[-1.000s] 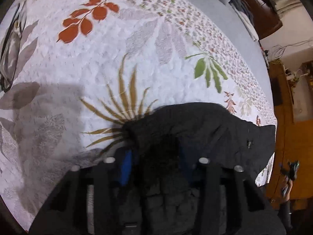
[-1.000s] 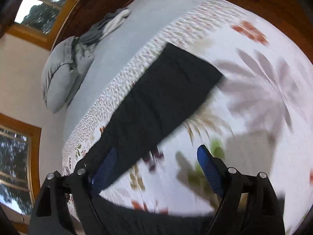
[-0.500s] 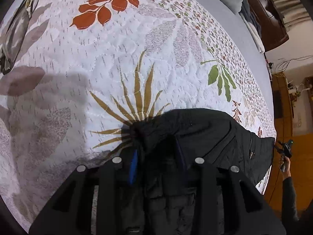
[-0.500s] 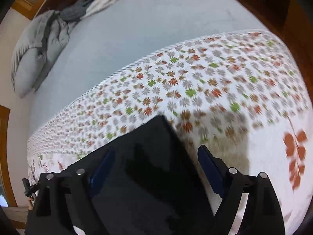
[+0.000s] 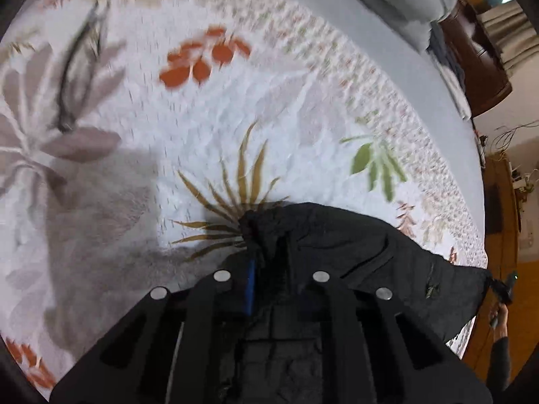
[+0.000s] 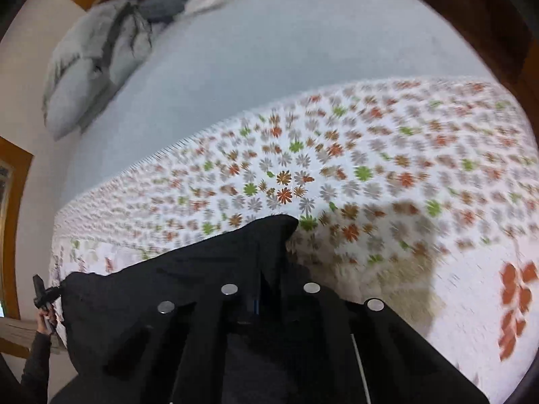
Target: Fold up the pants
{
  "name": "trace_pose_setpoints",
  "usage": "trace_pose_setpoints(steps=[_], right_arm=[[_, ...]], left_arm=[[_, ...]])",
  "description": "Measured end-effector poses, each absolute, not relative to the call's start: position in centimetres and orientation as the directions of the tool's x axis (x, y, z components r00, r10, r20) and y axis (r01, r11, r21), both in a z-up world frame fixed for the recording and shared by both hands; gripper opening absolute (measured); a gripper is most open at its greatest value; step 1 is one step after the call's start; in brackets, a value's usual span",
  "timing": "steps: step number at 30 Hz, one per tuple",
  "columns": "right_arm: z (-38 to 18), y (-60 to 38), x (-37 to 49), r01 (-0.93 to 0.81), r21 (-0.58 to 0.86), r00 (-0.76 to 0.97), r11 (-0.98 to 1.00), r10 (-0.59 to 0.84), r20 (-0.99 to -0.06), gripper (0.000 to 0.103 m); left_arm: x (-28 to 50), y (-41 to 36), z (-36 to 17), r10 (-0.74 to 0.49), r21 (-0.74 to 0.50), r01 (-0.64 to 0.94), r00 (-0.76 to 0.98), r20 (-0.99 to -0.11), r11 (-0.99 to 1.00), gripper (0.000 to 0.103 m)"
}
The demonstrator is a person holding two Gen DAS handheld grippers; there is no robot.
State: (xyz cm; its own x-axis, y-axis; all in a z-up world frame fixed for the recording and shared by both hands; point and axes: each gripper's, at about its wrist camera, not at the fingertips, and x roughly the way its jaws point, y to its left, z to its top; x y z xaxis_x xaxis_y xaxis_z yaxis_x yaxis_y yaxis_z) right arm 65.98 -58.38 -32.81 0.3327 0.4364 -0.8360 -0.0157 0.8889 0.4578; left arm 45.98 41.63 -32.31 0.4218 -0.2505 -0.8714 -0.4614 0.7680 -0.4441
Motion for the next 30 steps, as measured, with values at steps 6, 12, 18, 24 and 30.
trace_pose_setpoints(steps=[6, 12, 18, 24, 30], right_arm=[[-25.7, -61.6, 60.1, -0.013, 0.453, 0.424, 0.891, 0.415, -0.805, 0.006], [-20.8, -63.8, 52.7, -0.003, 0.44, 0.485, 0.898, 0.386, -0.785, 0.005], [-19.9, -65.3, 42.0, 0.042, 0.435, 0.528, 0.9, 0.349, -0.774, 0.003], [-20.1, -66.7, 32.4, 0.094, 0.479, 0.586, 0.873, 0.34, -0.735, 0.002], [-21.0, -66.7, 23.6, 0.139, 0.521, 0.634, 0.842, 0.328, -0.7, 0.001]], left_arm=[[43.9, 40.8, -25.7, -0.228, -0.474, -0.422, 0.512, -0.828, 0.773, 0.012], [40.6, 39.0, -19.8, -0.233, -0.496, -0.361, 0.572, -0.787, 0.79, 0.012], [35.5, 37.6, -16.1, -0.244, -0.515, -0.324, 0.607, -0.757, 0.793, 0.012], [29.1, 36.6, -15.4, -0.237, -0.499, -0.319, 0.598, -0.766, 0.806, 0.012], [24.0, 35.8, -16.6, -0.213, -0.467, -0.332, 0.579, -0.787, 0.82, 0.012]])
